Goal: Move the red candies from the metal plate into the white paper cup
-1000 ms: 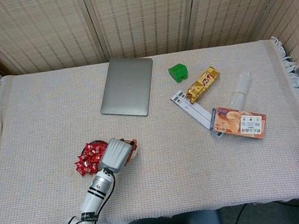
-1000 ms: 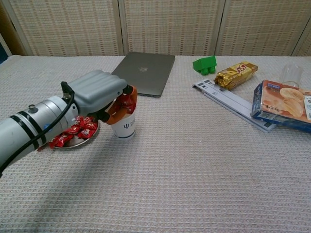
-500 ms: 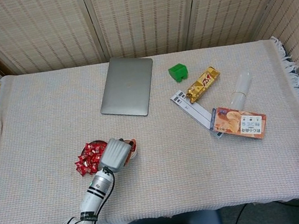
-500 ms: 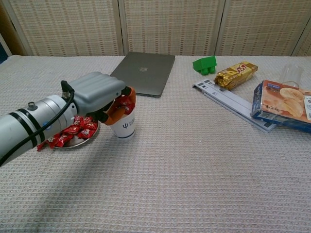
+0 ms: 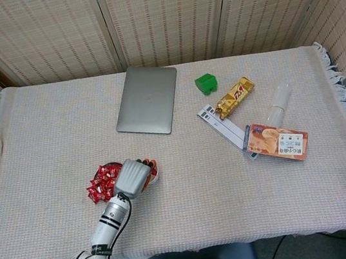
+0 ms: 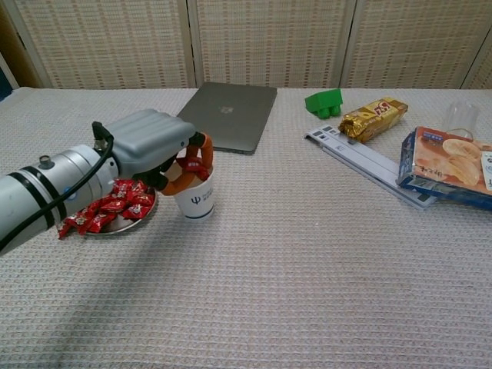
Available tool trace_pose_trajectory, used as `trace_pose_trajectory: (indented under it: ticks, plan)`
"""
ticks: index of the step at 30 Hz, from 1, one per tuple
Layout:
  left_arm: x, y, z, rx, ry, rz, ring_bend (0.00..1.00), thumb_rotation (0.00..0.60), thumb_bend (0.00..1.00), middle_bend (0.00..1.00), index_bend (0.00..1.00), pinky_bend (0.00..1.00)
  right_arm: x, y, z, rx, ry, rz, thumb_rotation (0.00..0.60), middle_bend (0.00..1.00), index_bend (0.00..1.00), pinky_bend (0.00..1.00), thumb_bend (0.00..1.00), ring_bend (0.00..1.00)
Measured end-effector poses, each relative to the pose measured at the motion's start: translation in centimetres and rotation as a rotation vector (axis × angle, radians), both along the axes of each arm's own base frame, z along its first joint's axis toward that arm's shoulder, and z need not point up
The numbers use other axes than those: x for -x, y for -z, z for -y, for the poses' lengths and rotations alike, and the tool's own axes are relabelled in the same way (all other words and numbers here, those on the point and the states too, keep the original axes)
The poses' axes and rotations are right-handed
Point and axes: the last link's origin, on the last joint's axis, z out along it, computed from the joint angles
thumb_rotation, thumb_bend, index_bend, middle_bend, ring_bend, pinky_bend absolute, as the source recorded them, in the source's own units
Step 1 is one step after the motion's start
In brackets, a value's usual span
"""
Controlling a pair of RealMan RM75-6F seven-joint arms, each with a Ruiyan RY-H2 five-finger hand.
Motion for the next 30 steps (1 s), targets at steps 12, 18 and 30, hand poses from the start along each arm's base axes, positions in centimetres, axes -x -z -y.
trace_pose_trajectory:
  ticks: [12, 18, 30]
  plan:
    - [-0.3, -0.8, -0.1, -0.016, 0.006, -0.011, 0.58, 0.6, 0.38, 0.36, 0.2, 1.0, 0.0, 0.0, 0.0, 0.0, -0.001, 0.0, 0.6, 0.0, 0.0, 0.0, 0.06, 0.0]
    - [-0.3, -1.1, -0.2, -0.02, -0.001, -0.018, 0.58, 0.6, 0.38, 0.36, 0.2, 1.0, 0.0, -0.1, 0.0, 0.005, -0.002, 0.0, 0.6, 0.0, 0.0, 0.0, 0.06, 0.0]
    - [-0.4, -3.2, 1.5, -0.03, 0.024, 0.045, 0.58, 0.6, 0.38, 0.35, 0.2, 1.0, -0.1, -0.2, -0.2, 0.002, -0.007, 0.001, 0.6, 0.0, 0.0, 0.0, 0.06, 0.0]
